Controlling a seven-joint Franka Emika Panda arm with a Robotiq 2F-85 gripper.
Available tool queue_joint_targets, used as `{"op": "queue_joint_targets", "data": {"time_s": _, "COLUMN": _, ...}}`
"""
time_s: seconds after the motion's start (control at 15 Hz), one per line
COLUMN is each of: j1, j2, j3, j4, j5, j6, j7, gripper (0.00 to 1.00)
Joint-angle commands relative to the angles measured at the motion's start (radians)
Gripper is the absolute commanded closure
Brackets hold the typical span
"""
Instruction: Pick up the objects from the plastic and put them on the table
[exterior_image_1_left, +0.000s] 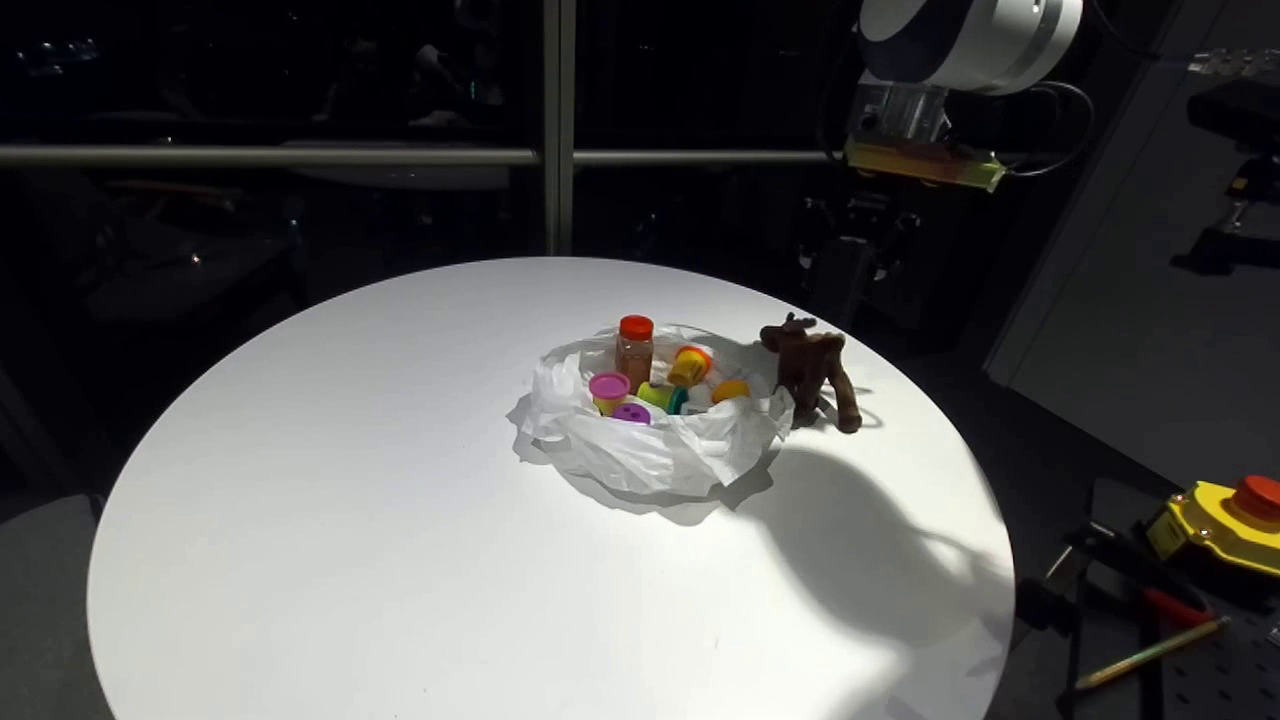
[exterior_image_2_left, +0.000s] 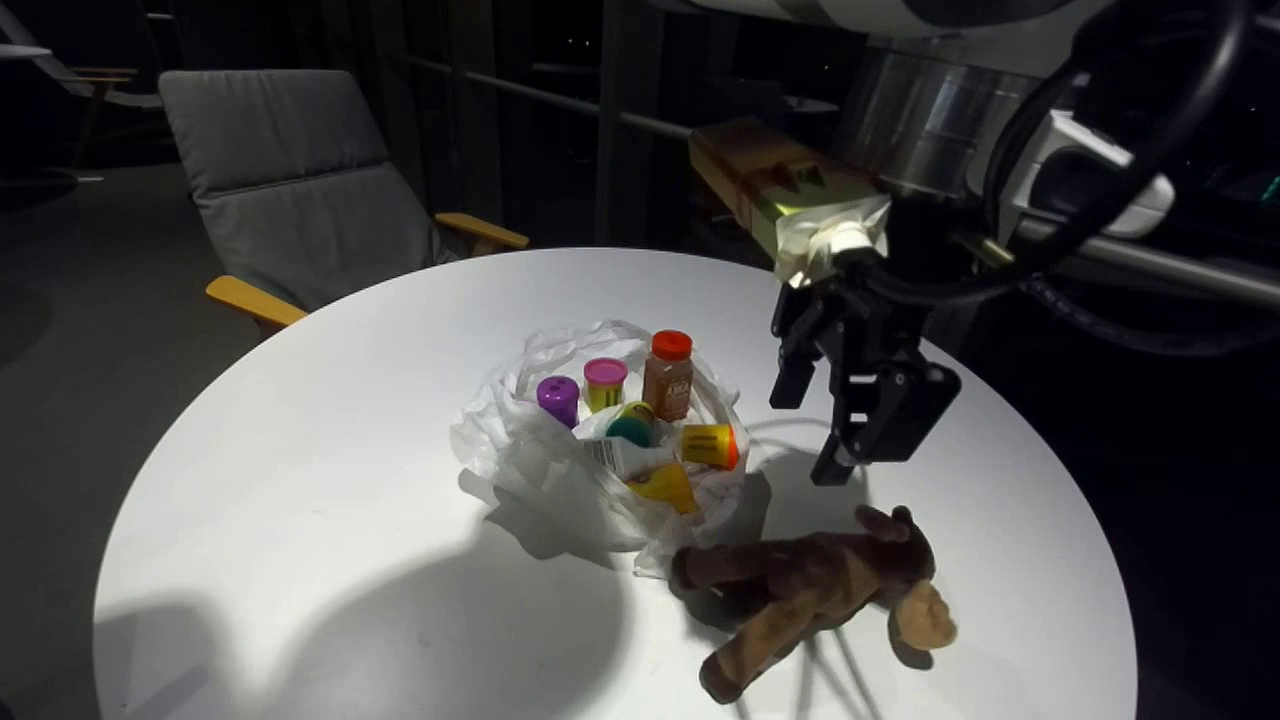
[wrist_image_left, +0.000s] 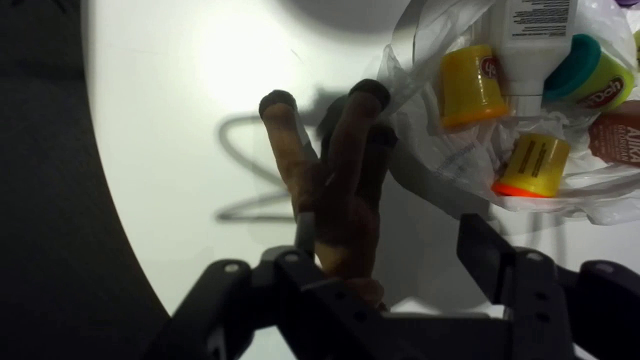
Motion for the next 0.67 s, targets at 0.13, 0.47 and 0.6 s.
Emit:
{"op": "queue_joint_targets", "data": {"time_s": 0.13, "j1": 0.107, "j2": -0.078, "j3": -0.001, "j4": -0.019, "j5": -0.148, "j6": -0.002, "j7": 0.110, "gripper": 0.00}}
{"op": "queue_joint_targets", "data": {"time_s": 0.47, "j1": 0.204, "j2": -0.080, "j3": 0.060, "j4": 0.017, "j5": -0.304, "j6": -0.027, "j7": 0.066, "gripper": 0.00}}
{"op": "queue_joint_targets", "data": {"time_s": 0.6, "j1": 0.223, "j2": -0.049, "j3": 0.096, "j4": 0.050, "j5": -0.299, "j6": -0.031, "j7": 0.046, "gripper": 0.00}}
